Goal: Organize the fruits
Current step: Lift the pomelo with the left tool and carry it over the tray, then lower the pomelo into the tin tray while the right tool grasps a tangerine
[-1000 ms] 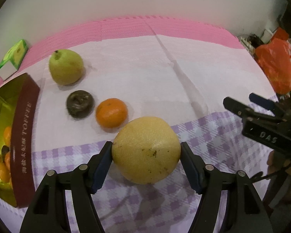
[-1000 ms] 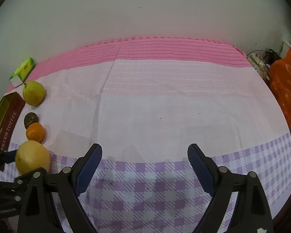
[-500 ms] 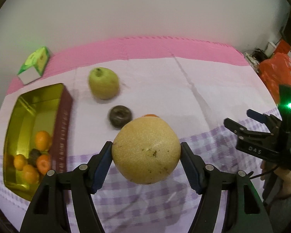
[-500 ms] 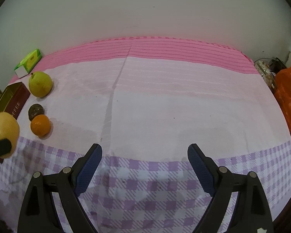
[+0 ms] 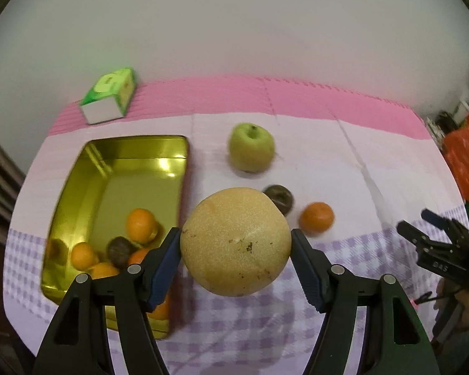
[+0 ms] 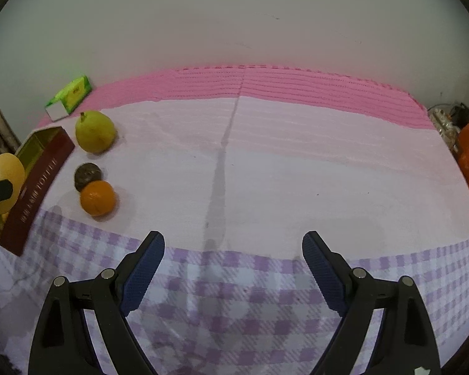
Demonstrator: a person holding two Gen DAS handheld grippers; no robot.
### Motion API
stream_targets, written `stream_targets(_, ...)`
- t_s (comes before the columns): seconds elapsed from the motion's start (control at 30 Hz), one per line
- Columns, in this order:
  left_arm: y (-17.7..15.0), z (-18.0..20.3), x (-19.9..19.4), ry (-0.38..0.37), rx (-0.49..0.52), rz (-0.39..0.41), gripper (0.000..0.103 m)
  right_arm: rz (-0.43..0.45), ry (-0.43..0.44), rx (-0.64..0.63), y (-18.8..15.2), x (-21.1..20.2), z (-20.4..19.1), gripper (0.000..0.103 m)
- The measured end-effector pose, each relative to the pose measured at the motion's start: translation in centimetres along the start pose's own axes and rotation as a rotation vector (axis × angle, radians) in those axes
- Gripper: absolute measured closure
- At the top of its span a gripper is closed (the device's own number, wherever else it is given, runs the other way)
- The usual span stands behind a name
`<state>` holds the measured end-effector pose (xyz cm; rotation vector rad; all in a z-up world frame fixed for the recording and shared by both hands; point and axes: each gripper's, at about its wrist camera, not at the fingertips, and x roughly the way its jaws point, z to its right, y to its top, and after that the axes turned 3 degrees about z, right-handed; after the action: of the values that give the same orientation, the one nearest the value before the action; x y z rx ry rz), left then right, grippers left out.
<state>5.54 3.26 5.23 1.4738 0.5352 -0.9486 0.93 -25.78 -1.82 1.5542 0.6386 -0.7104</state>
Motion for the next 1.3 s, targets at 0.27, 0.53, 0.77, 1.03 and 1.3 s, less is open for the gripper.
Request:
stream_targets(0.27,0.4,-4.5,-0.3,0.066,-0.057,0.021,0.034,0.03,0.015,0.026,0.1,-0.5,0.0,0.015)
stream_targets(0.53,0.7,-9.2,0.4,0.134,-0.109,0.03,0.034,0.035,0.04,-0.009,0.5,-1.1,-2.2,0.016)
stream_targets(0.77,0.7,-12.6,1.2,0.165,-0.157,0.03,0.034,0.017,0.068,-0.071,0.7,-0.4,-6.0,0.017)
stream_targets(1.03,0.2,-15.7,2.6,0.175,-0.2,0.005,0.034,-0.004,0.087,-0.133,1.1,1.0,-10.1,0.02)
stream_targets(1.3,-0.1,-17.3,3.6,0.158,-0.228,-0.007,0.034,-0.051,0.108,-0.172,2.0,3.6,-13.2,0.031)
